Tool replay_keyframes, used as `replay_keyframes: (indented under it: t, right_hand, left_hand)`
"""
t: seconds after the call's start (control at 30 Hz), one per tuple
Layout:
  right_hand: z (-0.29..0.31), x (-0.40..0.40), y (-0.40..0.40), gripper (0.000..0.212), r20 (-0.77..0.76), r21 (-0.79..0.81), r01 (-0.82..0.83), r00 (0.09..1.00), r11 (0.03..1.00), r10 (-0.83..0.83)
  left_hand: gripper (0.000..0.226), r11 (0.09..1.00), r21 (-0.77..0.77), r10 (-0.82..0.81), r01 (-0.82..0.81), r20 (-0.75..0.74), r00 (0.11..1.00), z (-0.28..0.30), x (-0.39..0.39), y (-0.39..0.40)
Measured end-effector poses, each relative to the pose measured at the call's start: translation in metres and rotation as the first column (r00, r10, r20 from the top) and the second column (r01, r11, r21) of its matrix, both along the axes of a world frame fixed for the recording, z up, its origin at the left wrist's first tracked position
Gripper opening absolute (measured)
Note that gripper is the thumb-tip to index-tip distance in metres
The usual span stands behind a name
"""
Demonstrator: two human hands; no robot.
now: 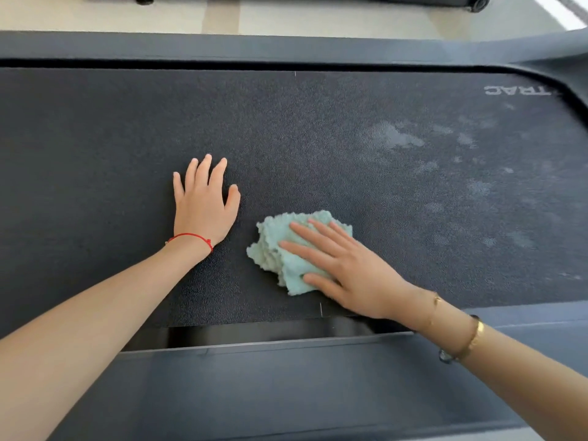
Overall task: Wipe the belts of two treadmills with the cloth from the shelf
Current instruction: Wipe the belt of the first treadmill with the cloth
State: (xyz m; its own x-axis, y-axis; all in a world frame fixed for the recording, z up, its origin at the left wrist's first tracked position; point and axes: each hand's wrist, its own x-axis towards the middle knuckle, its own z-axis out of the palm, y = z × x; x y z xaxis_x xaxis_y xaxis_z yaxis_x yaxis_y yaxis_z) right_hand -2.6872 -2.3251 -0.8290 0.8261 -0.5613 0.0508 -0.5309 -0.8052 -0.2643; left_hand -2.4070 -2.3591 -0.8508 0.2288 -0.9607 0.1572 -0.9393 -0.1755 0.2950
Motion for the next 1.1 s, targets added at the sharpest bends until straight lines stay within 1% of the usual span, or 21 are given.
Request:
replay_keyframes:
  t: [0.07,0.1,0.13,0.17,0.2,0.23,0.27,0.3,0.33,0.4,0.47,0.5,0.57,0.63,0.7,0.8,0.87,0.9,0.93,1.03,1.1]
  right_hand:
    - [-0.004,-0.010,-0.030,0.054,-0.010,-0.011,0.057,0.998,0.998,-0.057]
    - [-0.007,-0.012,-0.054,0.056,-0.010,-0.021,0.135,0.991,0.991,-0.135]
    - [-0.009,-0.013,-0.078,0.060,0.003,-0.022,0.249,0.968,0.968,-0.249]
    - [-0.009,-0.012,-0.099,0.063,0.019,-0.010,0.374,0.927,0.927,-0.374]
    - [-0.009,-0.009,-0.116,0.062,0.014,0.011,0.497,0.868,0.868,-0.497]
    - [-0.009,-0.003,-0.126,0.059,-0.002,0.024,0.580,0.815,0.815,-0.580]
    - [-0.008,0.004,-0.127,0.056,-0.012,0.021,0.619,0.785,0.785,-0.619]
    - [-0.008,0.010,-0.121,0.055,-0.014,0.008,0.620,0.784,0.784,-0.620]
    - [-0.010,0.016,-0.108,0.056,-0.008,-0.010,0.582,0.813,0.813,-0.582]
    - [-0.009,0.021,-0.067,0.058,0.013,-0.030,0.419,0.908,0.907,-0.419]
    - [-0.006,0.014,-0.024,0.054,0.016,-0.016,0.260,0.965,0.965,-0.260]
    - [-0.004,0.010,-0.009,0.052,0.011,-0.003,0.201,0.980,0.980,-0.200]
    - [0.000,-0.001,-0.001,0.052,-0.002,0.005,0.135,0.991,0.991,-0.135]
    - [-0.001,-0.010,-0.021,0.052,-0.003,-0.005,0.162,0.987,0.987,-0.162]
    - [-0.005,-0.016,-0.059,0.055,0.002,-0.012,0.293,0.956,0.956,-0.293]
    - [-0.005,-0.018,-0.113,0.055,-0.004,0.023,0.550,0.835,0.835,-0.550]
    - [-0.005,-0.009,-0.123,0.054,-0.028,0.022,0.643,0.765,0.765,-0.643]
    - [-0.005,-0.002,-0.118,0.054,-0.030,0.012,0.648,0.762,0.762,-0.647]
    - [-0.007,0.004,-0.108,0.054,-0.019,0.000,0.621,0.784,0.784,-0.621]
    - [-0.007,0.008,-0.058,0.057,0.016,-0.004,0.447,0.894,0.894,-0.447]
    - [-0.004,-0.001,-0.030,0.055,0.018,0.008,0.357,0.934,0.934,-0.357]
  left_hand:
    - [0.055,1.000,0.003,-0.004,0.004,0.002,1.000,0.001,0.000,0.000]
    - [0.055,1.000,0.006,-0.005,0.005,0.006,1.000,0.001,0.000,0.001]
    - [0.055,1.000,0.011,-0.006,0.006,0.009,1.000,0.002,0.000,0.001]
    - [0.055,1.000,0.016,-0.007,0.007,0.008,1.000,0.002,0.000,0.001]
    - [0.055,1.000,0.019,-0.005,0.005,0.004,1.000,0.003,0.000,0.001]
    - [0.055,1.000,0.020,-0.002,0.002,0.000,1.000,0.003,0.000,0.001]
    - [0.055,1.000,0.020,0.000,0.000,-0.001,1.000,0.003,0.000,0.001]
    - [0.055,1.000,0.019,-0.001,0.001,-0.002,1.000,0.002,0.000,0.001]
    - [0.055,1.000,0.016,-0.002,0.002,-0.003,1.000,0.002,0.000,0.001]
    - [0.055,1.000,0.008,0.004,-0.004,-0.006,1.000,0.002,0.000,0.001]
    - [0.055,1.000,0.001,0.005,-0.005,-0.008,1.000,0.002,-0.002,0.001]
    - [0.054,1.000,-0.002,0.005,-0.005,-0.008,1.000,0.002,-0.001,0.001]
    - [0.054,1.000,-0.007,0.002,-0.002,-0.007,1.000,0.002,-0.001,0.001]
    - [0.054,1.000,0.000,-0.001,0.001,-0.004,1.000,0.002,-0.001,0.002]
    - [0.055,1.000,0.013,-0.002,0.002,0.005,1.000,0.002,-0.001,0.001]
    - [0.055,1.000,0.018,-0.001,0.000,0.001,1.000,0.003,-0.001,0.002]
    - [0.054,1.000,0.015,0.002,-0.002,-0.005,1.000,0.004,-0.002,0.002]
    - [0.054,1.000,0.015,0.002,-0.002,-0.005,1.000,0.004,-0.002,0.002]
    - [0.054,1.000,0.015,0.003,-0.002,-0.005,1.000,0.004,-0.002,0.002]
    - [0.055,1.000,0.030,0.007,-0.008,0.020,1.000,0.004,-0.003,0.001]
    - [0.056,0.999,0.048,0.004,-0.006,0.043,0.999,0.005,-0.003,0.001]
